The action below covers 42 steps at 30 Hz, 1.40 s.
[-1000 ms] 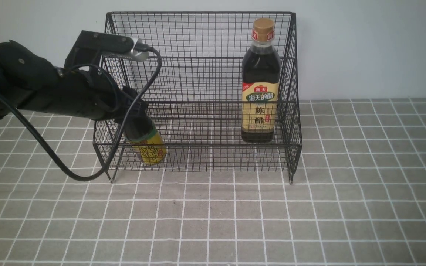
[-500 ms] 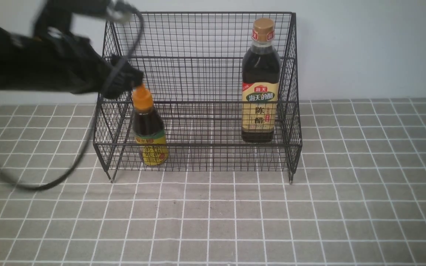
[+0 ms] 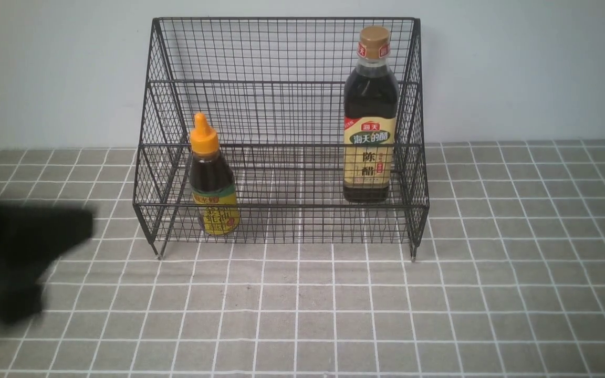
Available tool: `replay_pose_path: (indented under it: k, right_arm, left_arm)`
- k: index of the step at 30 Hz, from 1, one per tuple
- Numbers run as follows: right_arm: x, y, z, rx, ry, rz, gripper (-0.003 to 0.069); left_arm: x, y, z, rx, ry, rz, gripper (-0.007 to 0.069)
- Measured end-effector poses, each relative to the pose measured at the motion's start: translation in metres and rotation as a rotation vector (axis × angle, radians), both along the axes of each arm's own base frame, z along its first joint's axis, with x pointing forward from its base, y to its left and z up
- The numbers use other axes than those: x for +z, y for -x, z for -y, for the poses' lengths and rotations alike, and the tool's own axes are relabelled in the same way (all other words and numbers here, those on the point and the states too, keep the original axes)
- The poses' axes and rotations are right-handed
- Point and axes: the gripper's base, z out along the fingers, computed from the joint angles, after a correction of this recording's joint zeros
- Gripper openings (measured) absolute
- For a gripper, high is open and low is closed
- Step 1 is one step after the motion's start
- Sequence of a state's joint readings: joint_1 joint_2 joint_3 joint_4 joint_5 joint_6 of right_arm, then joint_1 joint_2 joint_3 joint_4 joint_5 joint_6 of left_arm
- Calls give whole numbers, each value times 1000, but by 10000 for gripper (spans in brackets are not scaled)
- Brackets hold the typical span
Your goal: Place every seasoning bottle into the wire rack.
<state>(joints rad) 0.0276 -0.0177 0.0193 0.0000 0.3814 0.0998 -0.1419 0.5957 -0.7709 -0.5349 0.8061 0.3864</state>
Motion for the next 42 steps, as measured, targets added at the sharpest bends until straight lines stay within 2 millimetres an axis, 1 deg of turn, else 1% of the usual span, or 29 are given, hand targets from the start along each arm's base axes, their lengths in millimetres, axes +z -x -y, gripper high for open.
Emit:
replay_pose_path:
  k: [1, 2, 3, 5, 8, 11, 15, 17, 19, 21, 22, 25, 27, 28, 29, 31, 32, 33, 35, 36, 37, 42]
  right_arm:
    - [0, 0, 0, 0, 0, 0, -14]
    - [0, 0, 0, 0, 0, 0, -15]
    - [0, 0, 0, 0, 0, 0, -15]
    - [0, 0, 0, 0, 0, 0, -14]
    - [0, 0, 0, 0, 0, 0, -14]
    - [0, 0, 0, 0, 0, 0, -14]
    - [0, 0, 0, 0, 0, 0, -14]
    - [0, 0, 0, 1, 7, 0, -14]
    - [0, 0, 0, 2, 11, 0, -14]
    - [0, 0, 0, 2, 11, 0, -14]
    - [0, 0, 0, 2, 11, 0, -14]
    - [0, 0, 0, 2, 11, 0, -14]
    - [0, 0, 0, 2, 11, 0, -14]
    - [0, 0, 0, 2, 11, 0, -14]
    - [0, 0, 0, 2, 11, 0, -14]
    - [0, 0, 0, 2, 11, 0, -14]
    - [0, 0, 0, 2, 11, 0, -14]
    - [0, 0, 0, 2, 11, 0, -14]
    - [0, 0, 0, 2, 11, 0, -14]
    - [0, 0, 0, 2, 11, 0, -14]
    - [0, 0, 0, 2, 11, -1, -14]
    - [0, 0, 0, 2, 11, -1, -14]
  left_arm:
    - [-4, 8, -1, 1, 2, 14, -7]
    - [-7, 22, -3, 0, 7, 51, -7]
    - [-7, 24, -3, -1, 7, 55, -7]
    - [-12, 44, -6, -11, 10, 97, -7]
    - [-15, 68, -8, -30, -2, 159, -7]
    - [-14, 83, -11, -36, -23, 235, -7]
    - [-15, 94, -14, -23, -55, 296, -7]
    - [-16, 95, -17, -2, -93, 310, -7]
    - [-21, 94, -24, 69, -120, 325, -7]
    - [-30, 91, -32, 175, -113, 355, -7]
    - [-38, 87, -35, 231, -106, 371, -7]
    - [-66, 76, -43, 367, -100, 409, -7]
    - [-91, 65, -45, 425, -102, 396, -7]
    - [-93, 64, -45, 434, -104, 402, -7]
    - [-113, 56, -46, 457, -114, 373, -7]
    - [-140, 48, -47, 474, -125, 314, -7]
    - [-147, 47, -47, 476, -131, 294, -7]
    - [-159, 45, -47, 475, -139, 263, -7]
    - [-174, 43, -47, 473, -151, 219, -7]
    - [-187, 42, -47, 471, -161, 180, -7]
    - [-190, 42, -47, 472, -163, 170, -7]
    - [-190, 42, -47, 474, -155, 173, -7]
